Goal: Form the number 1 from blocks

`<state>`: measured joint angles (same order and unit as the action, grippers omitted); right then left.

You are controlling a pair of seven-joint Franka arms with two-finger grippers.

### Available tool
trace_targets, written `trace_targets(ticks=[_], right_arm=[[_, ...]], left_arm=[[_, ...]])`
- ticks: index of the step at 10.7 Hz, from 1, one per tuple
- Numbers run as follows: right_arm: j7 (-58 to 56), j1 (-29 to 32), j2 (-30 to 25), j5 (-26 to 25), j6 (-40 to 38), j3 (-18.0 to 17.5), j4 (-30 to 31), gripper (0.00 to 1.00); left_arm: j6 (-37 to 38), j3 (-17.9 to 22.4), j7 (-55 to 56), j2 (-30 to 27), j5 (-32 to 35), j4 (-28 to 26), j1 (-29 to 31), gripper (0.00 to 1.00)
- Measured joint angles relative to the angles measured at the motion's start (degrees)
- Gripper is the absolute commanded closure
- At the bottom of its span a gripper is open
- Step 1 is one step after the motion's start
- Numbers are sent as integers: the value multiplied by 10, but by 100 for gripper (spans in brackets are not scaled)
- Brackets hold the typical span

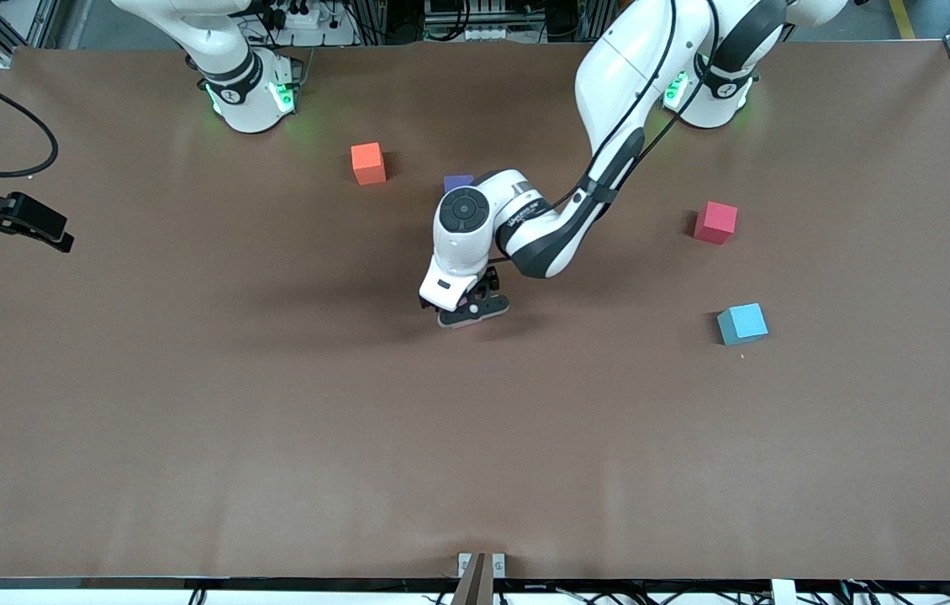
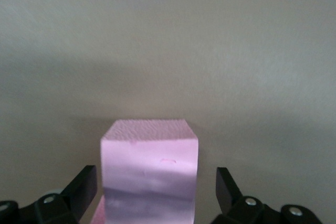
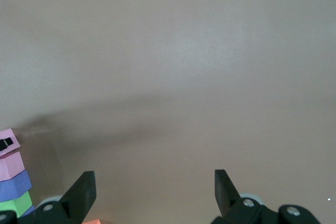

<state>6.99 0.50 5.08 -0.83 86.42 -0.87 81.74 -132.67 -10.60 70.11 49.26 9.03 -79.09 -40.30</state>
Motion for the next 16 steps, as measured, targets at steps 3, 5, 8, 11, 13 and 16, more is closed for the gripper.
trace_targets(ticks=[3, 5, 8, 11, 13, 16], right_arm=[[0, 0, 0, 0, 0, -1, -1, 0], [0, -1, 0, 0, 1, -1, -6, 0], [0, -1, 0, 0, 1, -1, -9, 0], [0, -2, 0, 0, 0, -4, -9, 0], [0, -2, 0, 0, 0, -4, -10, 0], [0, -2, 0, 0, 0, -3, -13, 0]], left_arm=[[52, 18, 0, -35, 0, 2, 1, 0], [92, 40, 0, -62, 0, 3, 7, 0], [151, 52, 0, -118, 1, 5, 70, 0], [218, 52, -29, -161, 2, 4, 156, 0], [270, 51, -69, -170, 2, 3, 199, 0], [327, 47, -156, -191, -1, -11, 250, 0]])
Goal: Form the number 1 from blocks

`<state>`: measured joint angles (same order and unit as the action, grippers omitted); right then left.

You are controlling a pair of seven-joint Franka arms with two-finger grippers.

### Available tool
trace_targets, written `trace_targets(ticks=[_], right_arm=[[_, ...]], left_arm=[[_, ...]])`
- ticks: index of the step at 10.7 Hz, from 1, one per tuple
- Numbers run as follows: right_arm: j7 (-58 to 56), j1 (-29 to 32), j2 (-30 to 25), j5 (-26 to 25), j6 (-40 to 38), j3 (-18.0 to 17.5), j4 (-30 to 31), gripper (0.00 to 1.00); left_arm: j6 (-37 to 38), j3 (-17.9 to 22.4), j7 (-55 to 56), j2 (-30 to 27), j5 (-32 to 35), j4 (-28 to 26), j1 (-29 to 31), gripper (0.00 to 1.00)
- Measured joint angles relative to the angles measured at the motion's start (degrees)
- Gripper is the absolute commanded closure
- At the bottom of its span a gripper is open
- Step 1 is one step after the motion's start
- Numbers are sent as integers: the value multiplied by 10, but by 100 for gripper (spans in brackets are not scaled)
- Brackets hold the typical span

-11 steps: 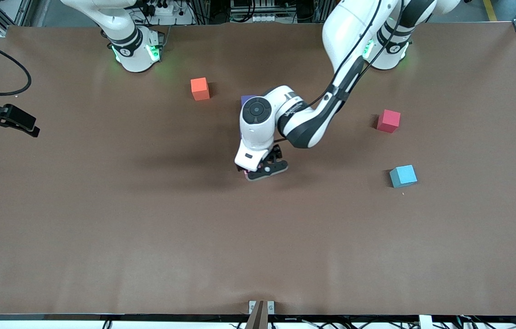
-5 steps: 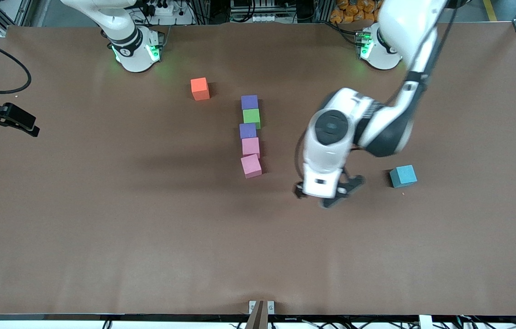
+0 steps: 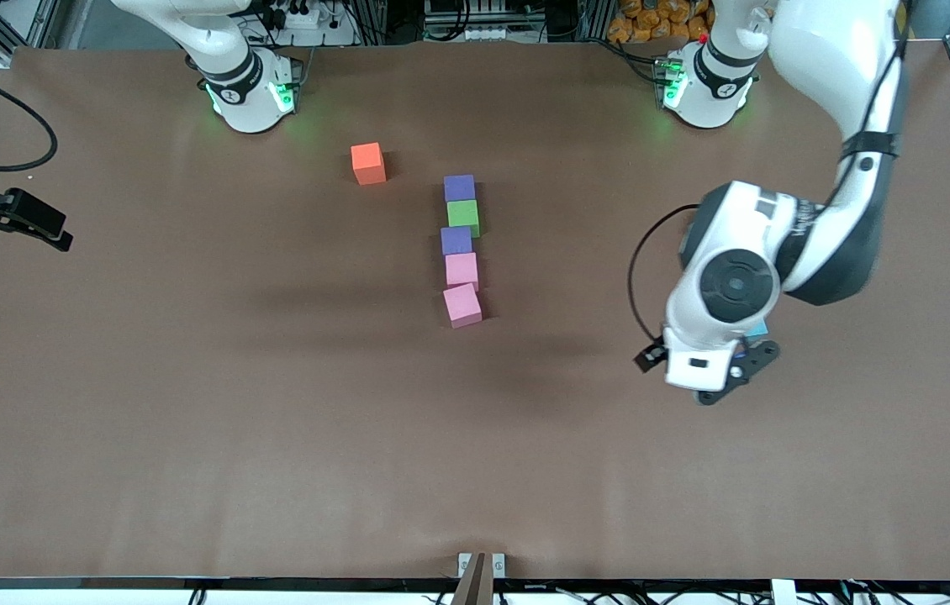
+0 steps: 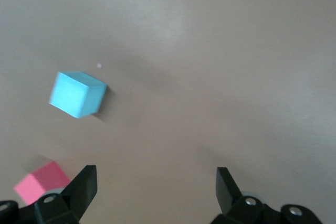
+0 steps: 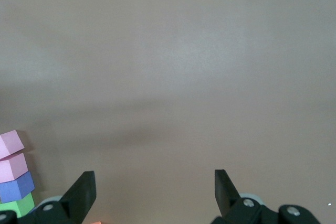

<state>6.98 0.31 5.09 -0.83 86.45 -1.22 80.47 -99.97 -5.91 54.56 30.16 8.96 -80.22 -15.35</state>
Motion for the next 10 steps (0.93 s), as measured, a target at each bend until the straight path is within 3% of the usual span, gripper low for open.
trace_targets(ticks=[3, 6, 10], right_arm=[[0, 0, 0, 2, 1, 0, -3, 0], [0, 0, 1, 12, 3, -1, -4, 0], [-2, 3, 2, 11, 2, 4, -4, 0]], left_arm=[[12, -11, -106, -101, -34, -96, 51, 0], [12, -19, -138, -206, -39, -191, 67, 0], [-1, -19, -271, -241, -48, -205, 96, 0]])
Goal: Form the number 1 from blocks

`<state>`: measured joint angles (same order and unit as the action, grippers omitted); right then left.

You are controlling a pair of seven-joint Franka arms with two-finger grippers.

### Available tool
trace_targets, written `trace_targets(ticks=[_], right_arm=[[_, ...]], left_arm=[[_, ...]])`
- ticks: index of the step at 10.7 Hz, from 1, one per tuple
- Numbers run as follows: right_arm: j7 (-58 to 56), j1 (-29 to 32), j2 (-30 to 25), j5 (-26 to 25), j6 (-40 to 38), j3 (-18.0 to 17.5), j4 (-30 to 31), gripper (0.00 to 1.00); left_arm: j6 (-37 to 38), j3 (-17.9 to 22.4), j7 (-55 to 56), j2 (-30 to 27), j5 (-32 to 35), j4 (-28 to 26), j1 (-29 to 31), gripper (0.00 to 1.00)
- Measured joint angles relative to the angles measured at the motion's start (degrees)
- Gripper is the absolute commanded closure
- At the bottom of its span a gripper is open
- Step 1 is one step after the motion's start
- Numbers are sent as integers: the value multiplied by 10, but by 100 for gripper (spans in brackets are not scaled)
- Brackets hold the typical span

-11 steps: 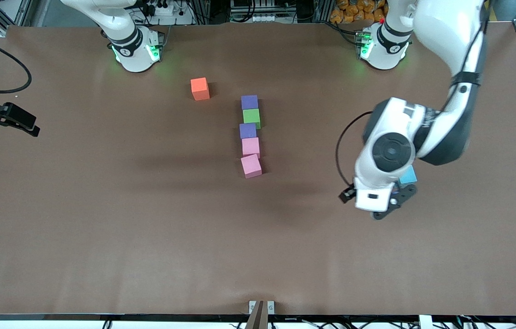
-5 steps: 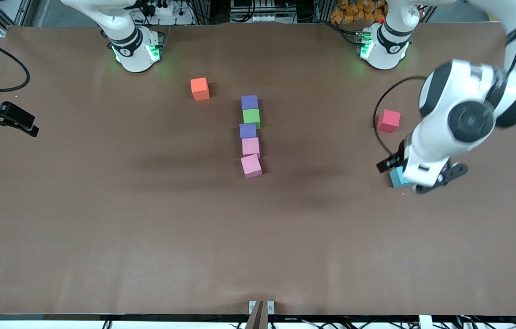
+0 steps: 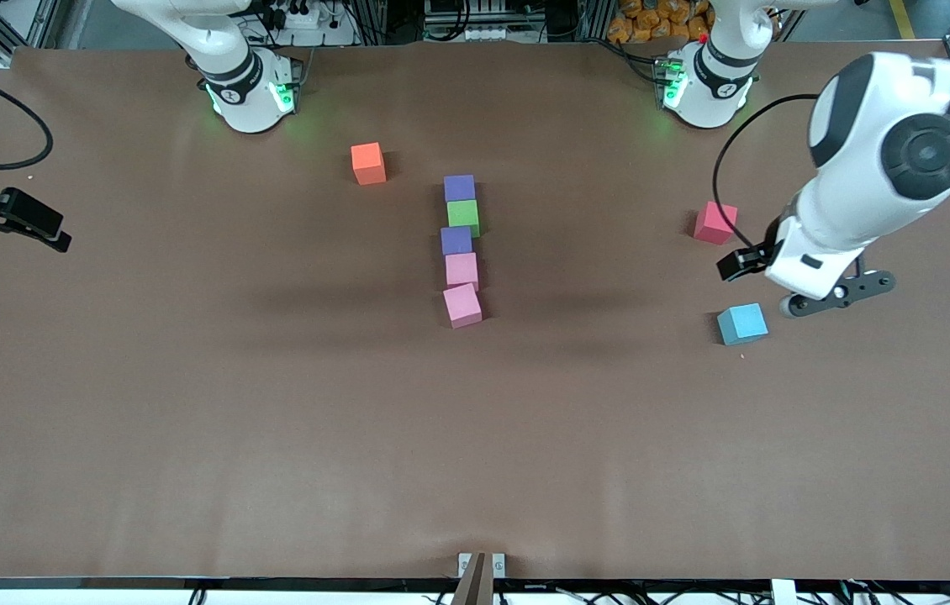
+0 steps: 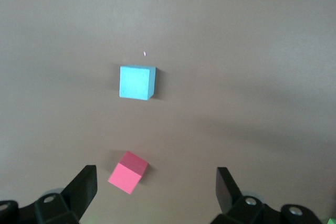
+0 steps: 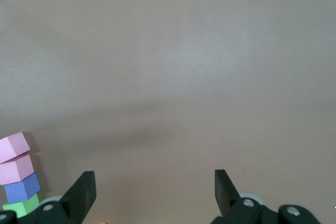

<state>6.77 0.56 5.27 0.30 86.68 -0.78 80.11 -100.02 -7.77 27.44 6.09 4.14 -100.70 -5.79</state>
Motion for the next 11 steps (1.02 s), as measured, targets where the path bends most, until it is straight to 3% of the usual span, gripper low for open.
trace_targets(ticks=[3, 6, 11], right_arm=[[-2, 0, 5, 0, 3, 1, 0, 0], [-2, 0, 10, 0, 11, 1, 0, 0], [-2, 0, 9, 0, 11, 0, -4, 0]], left_arm=[[-7, 5, -24, -37, 0, 24, 1, 0], [-1, 24, -136, -57, -13, 70, 0, 0], [114, 44, -246, -61, -42, 143, 14, 0]])
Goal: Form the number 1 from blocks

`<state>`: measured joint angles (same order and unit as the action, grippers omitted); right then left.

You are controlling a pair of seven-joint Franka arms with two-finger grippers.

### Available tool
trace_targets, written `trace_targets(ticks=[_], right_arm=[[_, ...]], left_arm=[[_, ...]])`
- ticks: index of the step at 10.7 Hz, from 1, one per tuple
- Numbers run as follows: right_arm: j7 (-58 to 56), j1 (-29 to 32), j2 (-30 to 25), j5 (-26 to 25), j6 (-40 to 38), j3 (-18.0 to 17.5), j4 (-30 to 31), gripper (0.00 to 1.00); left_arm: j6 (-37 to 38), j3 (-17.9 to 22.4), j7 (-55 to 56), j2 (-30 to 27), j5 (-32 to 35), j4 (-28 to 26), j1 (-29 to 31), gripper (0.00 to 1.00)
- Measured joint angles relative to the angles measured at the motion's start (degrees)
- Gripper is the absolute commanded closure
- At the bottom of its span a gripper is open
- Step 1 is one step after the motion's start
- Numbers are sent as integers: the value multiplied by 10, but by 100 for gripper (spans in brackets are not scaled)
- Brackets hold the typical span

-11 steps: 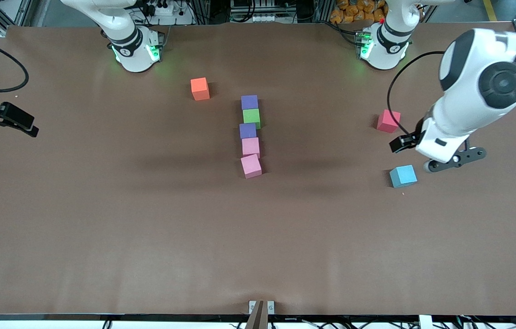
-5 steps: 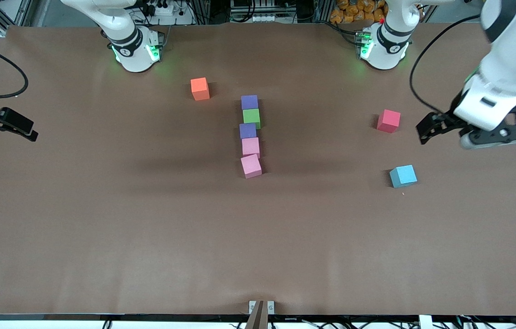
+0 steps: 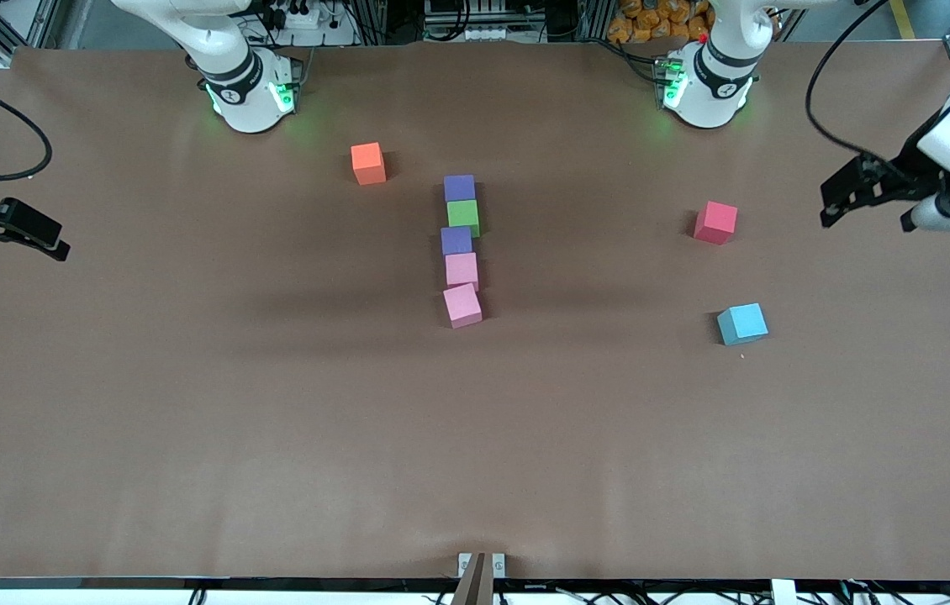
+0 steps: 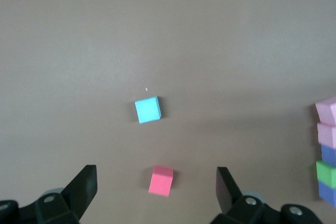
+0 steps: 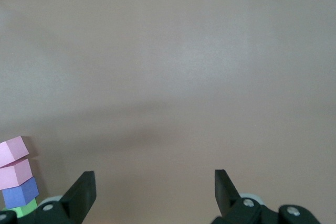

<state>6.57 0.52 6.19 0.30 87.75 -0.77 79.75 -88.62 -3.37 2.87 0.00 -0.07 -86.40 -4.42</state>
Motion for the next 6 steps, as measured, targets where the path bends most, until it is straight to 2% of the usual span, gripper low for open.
trace_targets(ticks=[6], right_arm=[[0, 0, 0, 0, -6, -2, -1, 0]], left_arm=[[17, -2, -5, 0, -19, 9, 10, 0]])
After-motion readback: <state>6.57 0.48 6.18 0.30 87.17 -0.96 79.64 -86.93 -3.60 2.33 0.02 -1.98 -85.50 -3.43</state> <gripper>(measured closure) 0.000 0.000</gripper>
